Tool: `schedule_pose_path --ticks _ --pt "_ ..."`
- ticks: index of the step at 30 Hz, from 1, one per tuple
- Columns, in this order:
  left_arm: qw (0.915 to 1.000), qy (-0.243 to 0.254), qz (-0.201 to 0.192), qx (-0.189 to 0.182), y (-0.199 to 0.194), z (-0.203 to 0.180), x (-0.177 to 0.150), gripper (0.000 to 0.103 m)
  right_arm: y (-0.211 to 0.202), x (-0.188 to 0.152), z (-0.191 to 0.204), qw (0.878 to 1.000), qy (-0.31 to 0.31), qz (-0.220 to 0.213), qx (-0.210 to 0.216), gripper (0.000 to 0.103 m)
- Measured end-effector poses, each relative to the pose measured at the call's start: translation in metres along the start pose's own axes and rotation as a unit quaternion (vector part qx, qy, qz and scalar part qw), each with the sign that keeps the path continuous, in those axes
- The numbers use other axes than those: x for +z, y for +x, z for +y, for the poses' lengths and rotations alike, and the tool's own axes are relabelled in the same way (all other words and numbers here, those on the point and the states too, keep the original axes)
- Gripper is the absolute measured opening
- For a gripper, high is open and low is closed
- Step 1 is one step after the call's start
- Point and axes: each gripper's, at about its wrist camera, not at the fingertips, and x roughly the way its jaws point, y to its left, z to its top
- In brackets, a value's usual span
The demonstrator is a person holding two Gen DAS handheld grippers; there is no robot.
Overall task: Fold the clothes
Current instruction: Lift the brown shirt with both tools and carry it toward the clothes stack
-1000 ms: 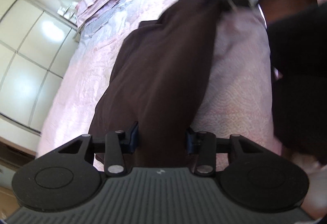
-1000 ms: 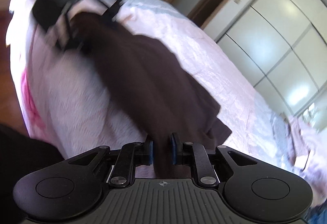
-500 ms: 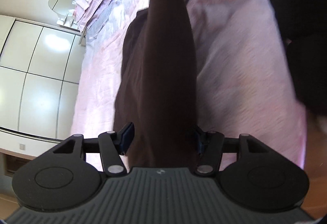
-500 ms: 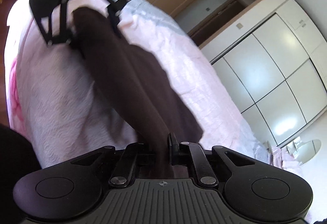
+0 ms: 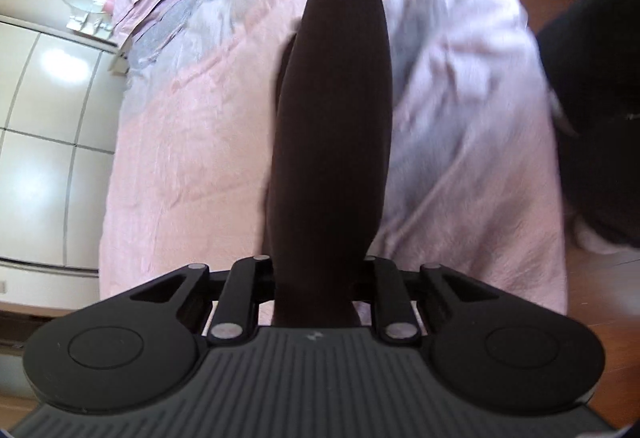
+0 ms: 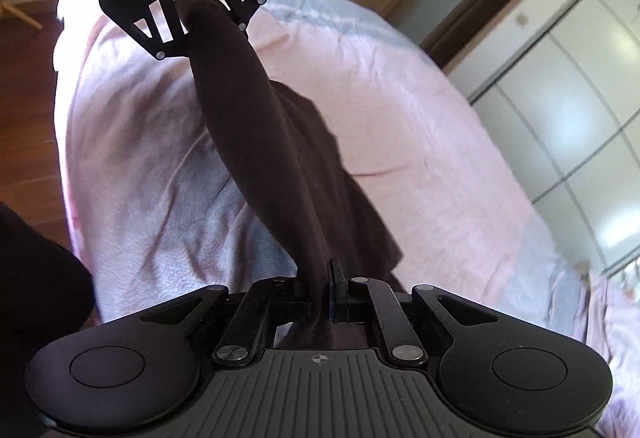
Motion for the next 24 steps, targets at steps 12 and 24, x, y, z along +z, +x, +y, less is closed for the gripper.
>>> schedule_pose_path --ticks 12,24 --pt "0.9867 0.067 -0.138 -0.055 -0.102 0.129 0.112 0.017 -0.171 0.051 -0.105 0.989 0.088 0.116 -0.019 0.005" --pt "0.9436 0.125 -0.293 0.092 -0.072 0.271 0.420 0.017 -0.295 -0.070 -0.287 0.945 0.121 0.138 -0.271 0.005"
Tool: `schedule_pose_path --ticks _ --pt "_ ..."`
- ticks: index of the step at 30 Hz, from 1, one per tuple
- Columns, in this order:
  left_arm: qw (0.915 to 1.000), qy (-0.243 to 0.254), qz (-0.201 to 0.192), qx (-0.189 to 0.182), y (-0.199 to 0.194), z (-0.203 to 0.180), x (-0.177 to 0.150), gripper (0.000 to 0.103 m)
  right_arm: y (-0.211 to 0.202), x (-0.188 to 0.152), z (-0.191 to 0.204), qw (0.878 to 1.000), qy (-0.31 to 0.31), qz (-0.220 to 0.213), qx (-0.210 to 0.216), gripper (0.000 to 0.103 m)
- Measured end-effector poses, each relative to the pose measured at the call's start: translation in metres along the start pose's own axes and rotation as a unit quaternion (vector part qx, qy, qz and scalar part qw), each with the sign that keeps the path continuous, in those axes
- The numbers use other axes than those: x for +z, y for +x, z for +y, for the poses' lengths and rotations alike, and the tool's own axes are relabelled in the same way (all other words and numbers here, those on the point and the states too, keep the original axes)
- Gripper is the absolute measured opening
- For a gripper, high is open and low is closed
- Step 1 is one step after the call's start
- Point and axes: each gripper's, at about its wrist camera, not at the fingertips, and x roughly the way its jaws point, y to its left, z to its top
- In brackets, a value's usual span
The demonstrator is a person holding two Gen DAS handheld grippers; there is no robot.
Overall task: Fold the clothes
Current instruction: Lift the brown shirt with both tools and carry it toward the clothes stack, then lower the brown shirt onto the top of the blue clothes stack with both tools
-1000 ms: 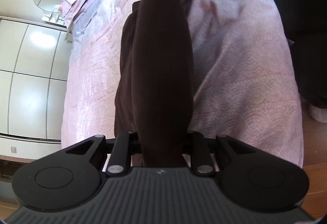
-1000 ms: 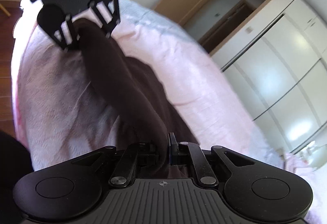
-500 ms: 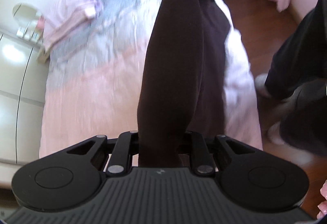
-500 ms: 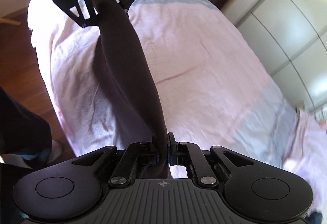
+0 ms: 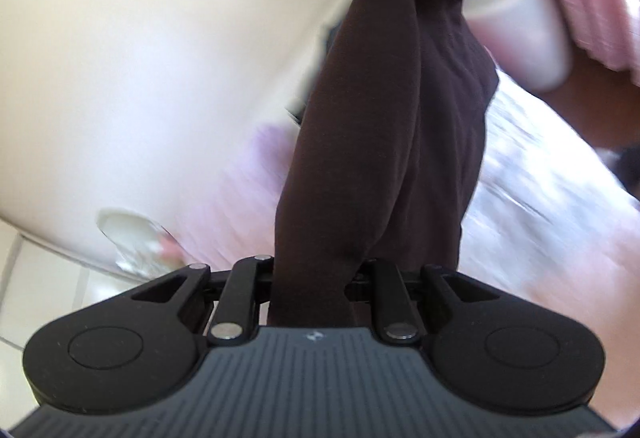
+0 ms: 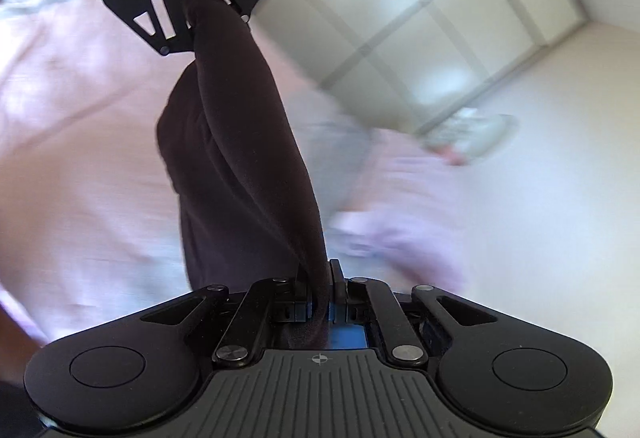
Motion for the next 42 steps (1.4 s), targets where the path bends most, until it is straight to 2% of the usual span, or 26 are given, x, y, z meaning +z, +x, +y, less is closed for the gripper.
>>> schedule_pose_path --ticks 5,8,10,13,16,19,20,21,22,26,28,30,32,35,38,42 --pt "0.9986 -0.006 -0.032 0.042 0.126 0.084 0.107 0.017 0.052 -0.068 -0.154 0.998 -0.009 -0.012 -0.064 0.005" --pt "0.9953 -0.007 -0.047 0.084 0.195 0.120 0.161 0.017 0.086 -0.105 -0.243 0.994 -0.029 -0.011 -0.104 0.005" --pt "0.9933 -0.010 -0.058 0.099 0.233 0.124 0.185 0.017 0.109 -0.125 -0.284 0.990 -0.041 -0.015 -0.134 0.005" --pt "0.9944 0.011 -0.067 0.081 0.287 0.090 0.196 0.017 0.137 -0.160 -0.301 0.985 -0.050 -0.005 -0.163 0.005" --pt "0.9981 0.039 -0.043 0.018 0.350 0.021 0.179 0.018 0.151 -0.193 -0.272 0.990 -0.044 0.015 -0.133 0.005" --pt "0.9957 0.084 -0.004 -0.038 0.390 -0.048 0.158 0.021 0.164 -0.226 -0.241 0.994 -0.037 0.036 -0.101 0.005" --pt "0.9954 0.089 -0.002 -0.036 0.395 -0.060 0.153 0.017 0.169 -0.237 -0.230 0.994 -0.035 0.042 -0.090 0.005" --pt "0.9958 0.089 -0.006 -0.021 0.395 -0.066 0.150 0.017 0.173 -0.248 -0.220 0.995 -0.033 0.049 -0.079 0.005" --pt "0.9968 0.079 -0.008 -0.014 0.393 -0.067 0.148 0.017 0.178 -0.259 -0.209 0.996 -0.030 0.056 -0.068 0.005" --pt "0.9979 0.063 -0.008 -0.017 0.387 -0.050 0.144 0.032 0.196 -0.303 -0.168 0.996 -0.021 0.083 -0.024 0.006" --pt "0.9976 0.066 -0.007 -0.018 0.386 -0.043 0.142 0.030 0.194 -0.303 -0.165 0.996 -0.012 0.091 -0.020 0.006" --pt "0.9964 0.082 -0.007 -0.019 0.388 -0.039 0.140 0.022 0.200 -0.304 -0.168 0.995 0.002 0.098 -0.016 0.006" --pt "0.9959 0.090 -0.014 -0.009 0.388 -0.033 0.141 0.021 0.203 -0.305 -0.177 0.994 0.017 0.107 -0.014 0.005" --pt "0.9966 0.080 -0.013 -0.012 0.392 -0.032 0.135 0.021 0.180 -0.294 -0.191 0.994 0.015 0.105 -0.025 0.005" --pt "0.9955 0.093 -0.011 -0.017 0.399 -0.048 0.127 0.019 0.175 -0.292 -0.173 0.994 0.016 0.110 -0.019 0.005" --pt "0.9972 0.073 -0.012 -0.006 0.398 -0.044 0.133 0.020 0.180 -0.292 -0.152 0.992 0.029 0.119 -0.011 0.005"
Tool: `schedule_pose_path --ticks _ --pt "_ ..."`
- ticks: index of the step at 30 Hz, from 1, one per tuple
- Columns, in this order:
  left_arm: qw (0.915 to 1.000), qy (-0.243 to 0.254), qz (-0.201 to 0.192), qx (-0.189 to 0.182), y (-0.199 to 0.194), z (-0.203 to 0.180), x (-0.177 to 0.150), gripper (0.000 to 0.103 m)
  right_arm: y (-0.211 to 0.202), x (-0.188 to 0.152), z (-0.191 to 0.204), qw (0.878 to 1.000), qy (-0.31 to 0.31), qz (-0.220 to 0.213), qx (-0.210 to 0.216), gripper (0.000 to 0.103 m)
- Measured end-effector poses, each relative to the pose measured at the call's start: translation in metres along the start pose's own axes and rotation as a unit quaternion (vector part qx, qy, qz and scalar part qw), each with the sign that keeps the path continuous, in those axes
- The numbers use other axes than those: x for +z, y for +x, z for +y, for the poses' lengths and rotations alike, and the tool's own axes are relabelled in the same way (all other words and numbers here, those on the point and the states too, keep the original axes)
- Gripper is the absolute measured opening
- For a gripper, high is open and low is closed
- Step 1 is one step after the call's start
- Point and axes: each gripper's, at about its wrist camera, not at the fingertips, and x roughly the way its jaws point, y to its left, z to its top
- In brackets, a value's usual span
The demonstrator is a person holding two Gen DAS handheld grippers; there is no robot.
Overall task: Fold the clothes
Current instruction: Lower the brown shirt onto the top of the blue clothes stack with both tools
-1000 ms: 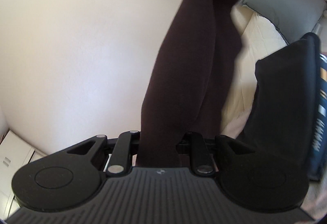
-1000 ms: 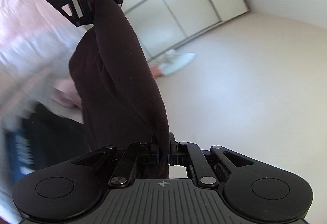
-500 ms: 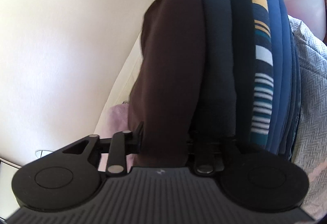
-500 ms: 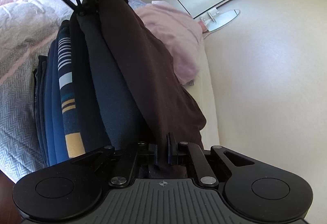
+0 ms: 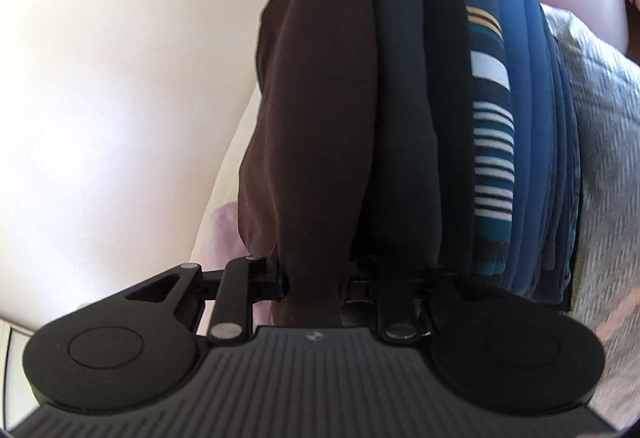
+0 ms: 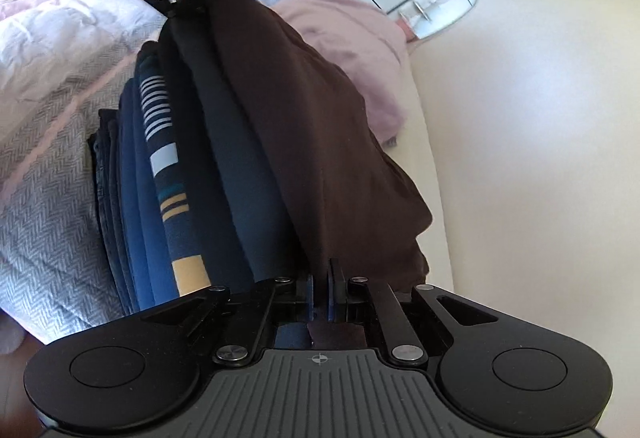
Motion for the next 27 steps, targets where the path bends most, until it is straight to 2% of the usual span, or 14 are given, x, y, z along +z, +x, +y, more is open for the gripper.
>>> schedule_pose_path --ticks 5,7,10,16,19,22,25,27 --pt "0.9992 -0.038 0.000 0.017 -0.007 0.011 0.010 0.018 -0.013 0.004 -0.009 1.000 0.013 -0.006 -0.003 0.004" --pt "0.9989 -0.045 0.002 0.010 -0.004 0.006 0.007 0.018 -0.022 0.002 -0.010 1.000 0.027 -0.014 -0.006 0.004" --pt "0.9998 -0.019 0.005 0.011 0.008 -0.008 0.007 0.017 -0.015 -0.009 0.004 1.000 0.018 -0.006 0.013 0.004" --pt "0.9998 -0.013 0.005 0.016 0.016 0.006 0.011 0.020 -0.015 -0.012 0.009 0.999 0.038 0.010 0.016 0.004" --pt "0.9993 -0.035 0.002 0.011 -0.006 -0.004 -0.002 0.022 -0.016 -0.013 0.006 0.999 0.037 0.006 0.014 0.004" --pt "0.9977 -0.067 -0.003 -0.005 -0.016 0.005 -0.008 0.023 -0.014 -0.013 0.006 0.999 0.040 0.010 0.013 0.004" --pt "0.9971 -0.073 -0.005 -0.022 -0.016 0.015 -0.020 0.022 -0.005 -0.014 0.013 1.000 0.028 0.008 0.011 0.005" --pt "0.9962 -0.080 -0.004 -0.034 -0.062 0.005 -0.035 0.021 -0.003 -0.015 0.016 1.000 0.029 0.007 0.009 0.005"
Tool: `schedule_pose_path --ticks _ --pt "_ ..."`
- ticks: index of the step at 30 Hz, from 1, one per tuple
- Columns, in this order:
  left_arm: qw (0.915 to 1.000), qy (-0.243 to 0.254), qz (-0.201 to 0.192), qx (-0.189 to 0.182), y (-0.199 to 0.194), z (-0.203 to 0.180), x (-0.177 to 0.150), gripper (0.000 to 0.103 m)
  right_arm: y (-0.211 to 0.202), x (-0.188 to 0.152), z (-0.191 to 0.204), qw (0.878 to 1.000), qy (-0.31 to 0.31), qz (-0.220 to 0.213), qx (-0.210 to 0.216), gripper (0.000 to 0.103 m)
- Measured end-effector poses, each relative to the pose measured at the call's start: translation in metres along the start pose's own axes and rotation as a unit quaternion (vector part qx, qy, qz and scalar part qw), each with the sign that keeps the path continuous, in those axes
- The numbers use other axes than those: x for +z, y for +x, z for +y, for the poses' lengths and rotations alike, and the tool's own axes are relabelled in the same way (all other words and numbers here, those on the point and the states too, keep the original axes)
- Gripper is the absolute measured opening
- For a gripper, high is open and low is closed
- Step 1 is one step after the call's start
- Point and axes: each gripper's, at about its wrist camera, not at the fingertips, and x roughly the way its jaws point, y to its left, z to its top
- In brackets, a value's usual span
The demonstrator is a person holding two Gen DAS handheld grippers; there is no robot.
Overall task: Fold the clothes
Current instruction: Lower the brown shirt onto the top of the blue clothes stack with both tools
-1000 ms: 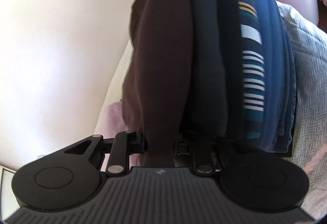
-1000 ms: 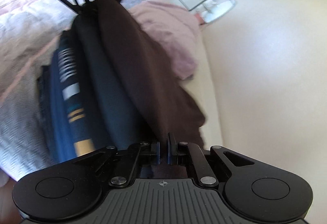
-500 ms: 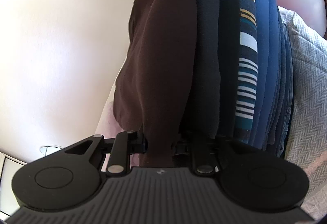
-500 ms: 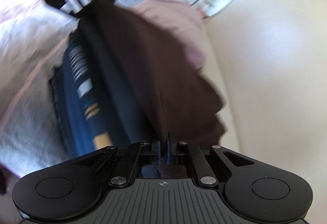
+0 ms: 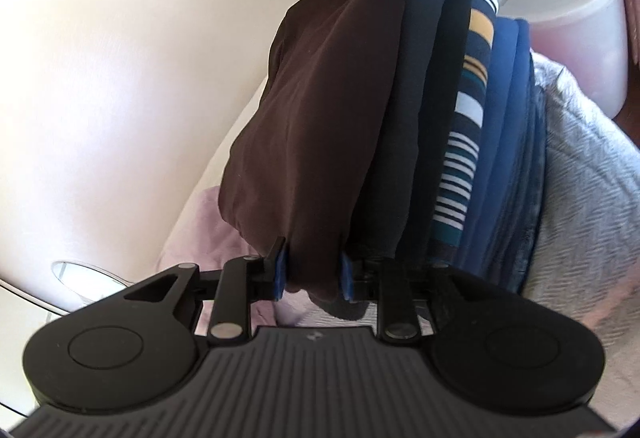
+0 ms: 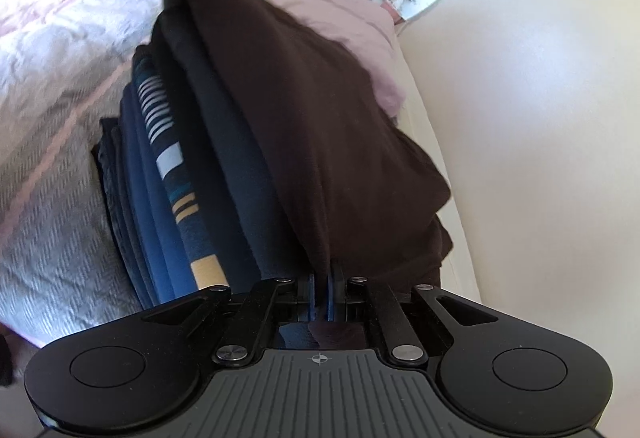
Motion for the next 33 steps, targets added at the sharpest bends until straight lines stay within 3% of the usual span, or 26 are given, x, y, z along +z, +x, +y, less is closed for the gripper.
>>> schedule_pose_path --ticks 5,13,17,19,21,29,33 --pt "0.9996 0.015 0.015 -0.021 -0.009 -0.014 -0.002 0.017 0.005 -0.001 0.007 1.000 0.004 -0.001 -0.004 0.005" --pt "0.9994 0.007 0.028 -0.018 -0.022 -0.032 -0.001 0.019 0.001 0.000 -0.001 1.000 0.002 0.001 0.000 0.006" --pt "0.9994 -0.003 0.033 -0.012 -0.015 -0.021 0.002 0.025 0.002 0.010 -0.008 1.000 -0.005 0.000 -0.015 0.006" --pt "0.9994 -0.012 0.033 -0.009 -0.013 -0.015 0.002 0.033 0.004 0.014 -0.010 1.000 -0.005 0.000 -0.024 0.007" --pt "0.9992 -0.022 0.032 -0.013 -0.013 -0.014 0.002 0.048 0.006 0.018 -0.012 0.999 -0.003 0.001 -0.033 0.008" --pt "0.9978 -0.058 0.028 -0.014 -0.008 -0.015 0.006 0.051 -0.001 0.018 -0.018 0.999 0.034 -0.005 -0.038 0.040" --pt "0.9963 -0.081 0.026 -0.008 -0.017 -0.017 0.005 0.052 -0.007 0.020 -0.012 0.998 0.039 -0.007 -0.040 0.045"
